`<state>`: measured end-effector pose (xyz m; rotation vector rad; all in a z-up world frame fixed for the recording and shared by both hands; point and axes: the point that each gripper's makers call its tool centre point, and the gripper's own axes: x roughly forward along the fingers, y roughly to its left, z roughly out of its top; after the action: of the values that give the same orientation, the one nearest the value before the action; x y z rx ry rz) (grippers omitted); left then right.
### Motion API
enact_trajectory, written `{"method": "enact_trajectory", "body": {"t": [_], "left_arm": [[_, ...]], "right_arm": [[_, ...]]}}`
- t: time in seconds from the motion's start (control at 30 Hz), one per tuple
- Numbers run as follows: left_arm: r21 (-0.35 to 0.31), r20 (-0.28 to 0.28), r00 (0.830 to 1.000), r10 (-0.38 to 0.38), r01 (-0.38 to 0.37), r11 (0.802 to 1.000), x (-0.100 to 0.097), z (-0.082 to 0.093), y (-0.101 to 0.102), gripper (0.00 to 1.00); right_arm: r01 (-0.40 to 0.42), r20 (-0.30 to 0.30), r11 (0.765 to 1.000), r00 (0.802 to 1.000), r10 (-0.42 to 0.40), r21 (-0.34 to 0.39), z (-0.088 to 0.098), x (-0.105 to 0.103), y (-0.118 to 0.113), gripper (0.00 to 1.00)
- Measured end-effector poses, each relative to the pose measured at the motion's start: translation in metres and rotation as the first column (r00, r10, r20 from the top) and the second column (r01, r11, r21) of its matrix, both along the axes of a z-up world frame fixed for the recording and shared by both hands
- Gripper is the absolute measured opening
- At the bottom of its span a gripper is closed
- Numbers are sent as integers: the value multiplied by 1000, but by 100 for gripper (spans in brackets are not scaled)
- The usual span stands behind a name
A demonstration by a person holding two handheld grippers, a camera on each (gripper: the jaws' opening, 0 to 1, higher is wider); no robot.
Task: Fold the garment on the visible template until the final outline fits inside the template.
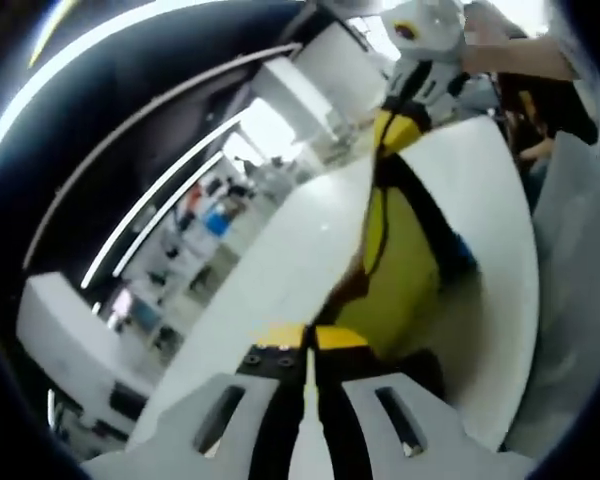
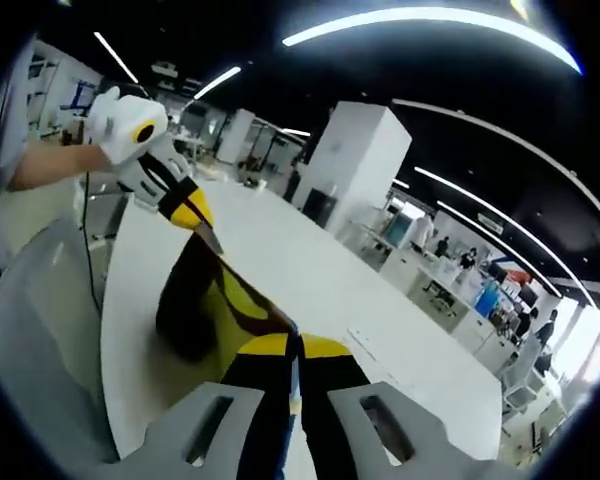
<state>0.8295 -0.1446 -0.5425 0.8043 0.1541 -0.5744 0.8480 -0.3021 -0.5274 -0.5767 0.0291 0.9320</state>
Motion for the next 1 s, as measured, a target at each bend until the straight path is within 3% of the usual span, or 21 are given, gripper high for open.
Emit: {"method": "enact_trajectory", "body": {"t": [0.37, 0.43, 0.6, 0.63, 0.77, 1.0], "left_arm": [[-2, 119, 993, 2, -2, 1000, -23, 63, -2, 0], [25, 165, 986, 6, -10, 1000, -27, 74, -2, 0], [-6, 205, 979, 2, -1, 1000, -40, 97, -4, 0], [-9, 236, 972, 9, -7, 1000, -42, 105, -4, 0], [22, 263, 965, 17, -24, 999, -49, 116, -2, 0], [-23, 311, 950, 6, 2, 1000, -73, 143, -5, 0]], "right_arm": [[-14, 119, 997, 993, 5, 75, 58, -22, -2, 2], [-21, 136, 995, 991, 8, 100, 69, -27, -3, 2], [-25, 186, 993, 982, 2, 118, 88, -37, -5, 2], [-28, 196, 992, 981, 3, 125, 93, -40, -5, 2], [-47, 201, 985, 980, 13, 168, 107, -50, -2, 2], [-65, 255, 974, 967, 8, 217, 136, -71, -9, 2]]}}
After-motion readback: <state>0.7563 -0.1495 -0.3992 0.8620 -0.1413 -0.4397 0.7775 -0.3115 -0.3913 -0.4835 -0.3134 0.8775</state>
